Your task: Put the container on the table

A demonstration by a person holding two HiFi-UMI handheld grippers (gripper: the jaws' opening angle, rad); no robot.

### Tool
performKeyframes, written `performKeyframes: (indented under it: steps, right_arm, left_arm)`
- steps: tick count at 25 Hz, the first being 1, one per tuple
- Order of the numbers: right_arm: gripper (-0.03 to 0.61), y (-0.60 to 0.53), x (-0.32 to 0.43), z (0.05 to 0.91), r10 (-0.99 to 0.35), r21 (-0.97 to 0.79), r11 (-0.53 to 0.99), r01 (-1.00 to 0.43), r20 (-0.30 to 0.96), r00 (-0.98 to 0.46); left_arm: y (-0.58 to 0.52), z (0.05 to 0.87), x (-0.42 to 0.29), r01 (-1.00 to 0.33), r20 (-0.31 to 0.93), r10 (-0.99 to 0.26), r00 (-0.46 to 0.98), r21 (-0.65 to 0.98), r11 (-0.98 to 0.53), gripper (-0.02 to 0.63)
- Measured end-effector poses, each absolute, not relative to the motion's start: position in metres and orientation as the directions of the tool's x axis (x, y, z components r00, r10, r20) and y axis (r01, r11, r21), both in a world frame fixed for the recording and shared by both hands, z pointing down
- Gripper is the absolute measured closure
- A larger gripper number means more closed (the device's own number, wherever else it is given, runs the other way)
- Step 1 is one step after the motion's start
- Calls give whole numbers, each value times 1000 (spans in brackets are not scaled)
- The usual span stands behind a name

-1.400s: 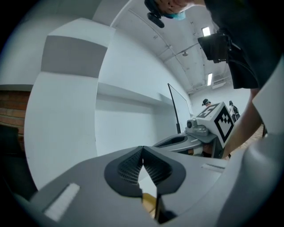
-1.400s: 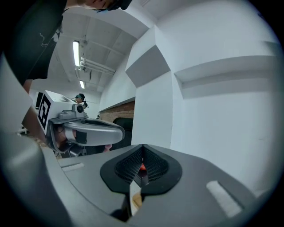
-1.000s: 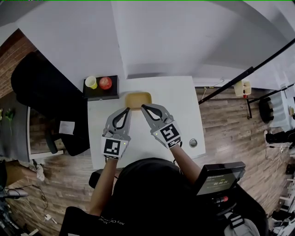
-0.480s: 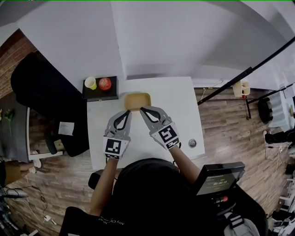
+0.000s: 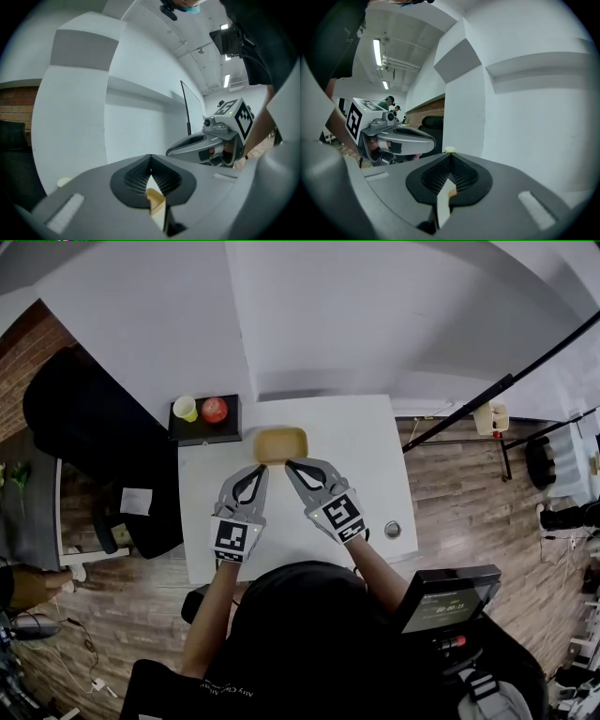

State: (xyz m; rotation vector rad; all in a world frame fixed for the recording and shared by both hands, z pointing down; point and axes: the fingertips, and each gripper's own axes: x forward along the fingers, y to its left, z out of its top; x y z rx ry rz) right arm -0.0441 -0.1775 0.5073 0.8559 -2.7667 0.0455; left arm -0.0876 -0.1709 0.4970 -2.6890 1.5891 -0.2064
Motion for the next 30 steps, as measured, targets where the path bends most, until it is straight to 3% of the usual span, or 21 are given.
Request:
performKeyframes:
  steps: [30]
  right_arm:
    - [563,-173,-43,512,-545,42,832,-554,256,-799]
  left_arm:
    - [-167,506,-80,-867,113,-865,488,-47,-495,612]
